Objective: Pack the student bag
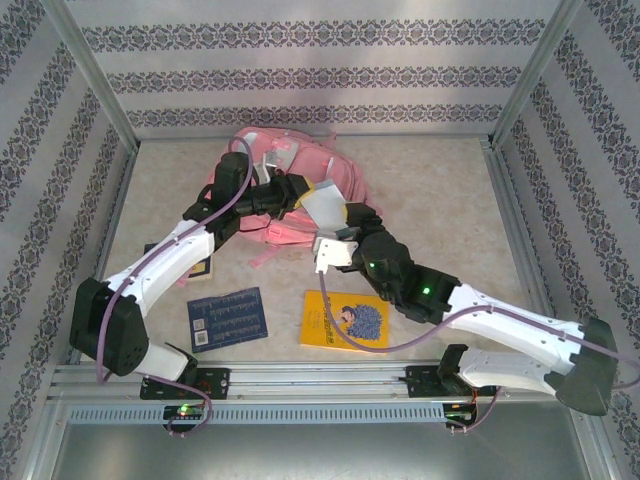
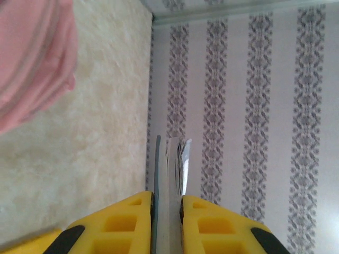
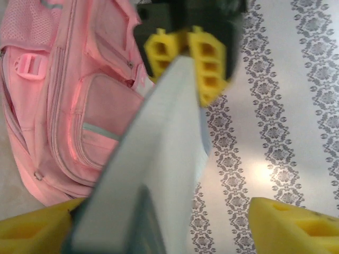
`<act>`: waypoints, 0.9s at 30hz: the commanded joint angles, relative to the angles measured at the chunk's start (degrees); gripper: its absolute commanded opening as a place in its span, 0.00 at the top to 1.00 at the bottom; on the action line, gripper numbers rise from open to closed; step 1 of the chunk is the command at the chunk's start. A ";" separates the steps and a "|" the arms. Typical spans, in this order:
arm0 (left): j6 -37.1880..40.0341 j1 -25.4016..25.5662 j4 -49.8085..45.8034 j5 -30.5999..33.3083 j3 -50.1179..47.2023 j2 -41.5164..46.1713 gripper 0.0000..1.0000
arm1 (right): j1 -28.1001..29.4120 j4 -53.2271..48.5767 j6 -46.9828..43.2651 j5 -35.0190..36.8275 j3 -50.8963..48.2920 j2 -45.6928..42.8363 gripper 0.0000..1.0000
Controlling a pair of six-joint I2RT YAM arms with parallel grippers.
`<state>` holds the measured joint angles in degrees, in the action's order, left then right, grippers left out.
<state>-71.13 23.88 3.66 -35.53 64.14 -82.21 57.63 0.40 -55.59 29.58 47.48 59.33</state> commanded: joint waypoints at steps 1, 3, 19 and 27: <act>-2.21 -1.27 10.22 7.30 -3.02 3.64 1.00 | -0.95 -2.10 12.72 -4.78 0.29 -5.38 0.18; -2.00 -1.46 12.05 9.15 -3.85 4.04 1.00 | -3.19 -6.34 21.09 -11.34 1.35 -7.10 0.19; -2.50 -2.42 25.52 18.93 -8.44 4.39 1.00 | -27.81 -13.76 79.68 -42.70 11.25 -0.66 0.30; -5.37 -2.21 34.14 20.33 -11.34 3.05 0.99 | -39.41 -7.72 105.13 -52.70 13.26 4.06 0.32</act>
<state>-74.24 22.00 28.38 -16.32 53.25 -79.24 18.63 -10.35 36.58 -17.23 58.35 62.57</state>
